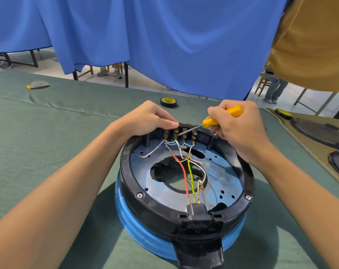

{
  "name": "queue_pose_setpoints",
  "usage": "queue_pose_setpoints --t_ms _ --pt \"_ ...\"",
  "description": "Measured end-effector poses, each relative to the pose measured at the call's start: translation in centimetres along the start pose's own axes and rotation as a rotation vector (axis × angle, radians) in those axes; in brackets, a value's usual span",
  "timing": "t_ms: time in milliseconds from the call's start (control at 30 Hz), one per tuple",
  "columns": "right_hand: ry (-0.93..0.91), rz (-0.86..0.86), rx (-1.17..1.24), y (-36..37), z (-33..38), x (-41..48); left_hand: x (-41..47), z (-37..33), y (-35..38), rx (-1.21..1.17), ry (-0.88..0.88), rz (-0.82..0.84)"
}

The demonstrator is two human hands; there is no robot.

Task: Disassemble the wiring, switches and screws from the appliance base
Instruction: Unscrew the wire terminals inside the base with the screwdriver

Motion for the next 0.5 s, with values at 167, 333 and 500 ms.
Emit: queue_pose_setpoints --t_ms 167,333,500 --pt "-0.068 0.025 -0.082 0.1 0.4 -1.0 -0.1 -0.3 0.1 -0.010 0.006 0.013" --pt "-0.093 0.017 -0.122 0.9 0.7 -1.1 -0.1 -0.3 0.1 -0.006 0.002 0.013" --pt "-0.175 -0.133 -0.118 0.2 1.5 -0.8 -0.2 -0.2 0.1 -0.017 -0.016 0.008"
Point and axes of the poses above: each hand's wrist, its own x-axis towards the middle knuckle, its own y-axis out of the palm, z = x × y, the point moved 1 cm from there along x, towards the middle knuckle, and after that the axes turned 7 degrees about x, right-handed, at the moved point
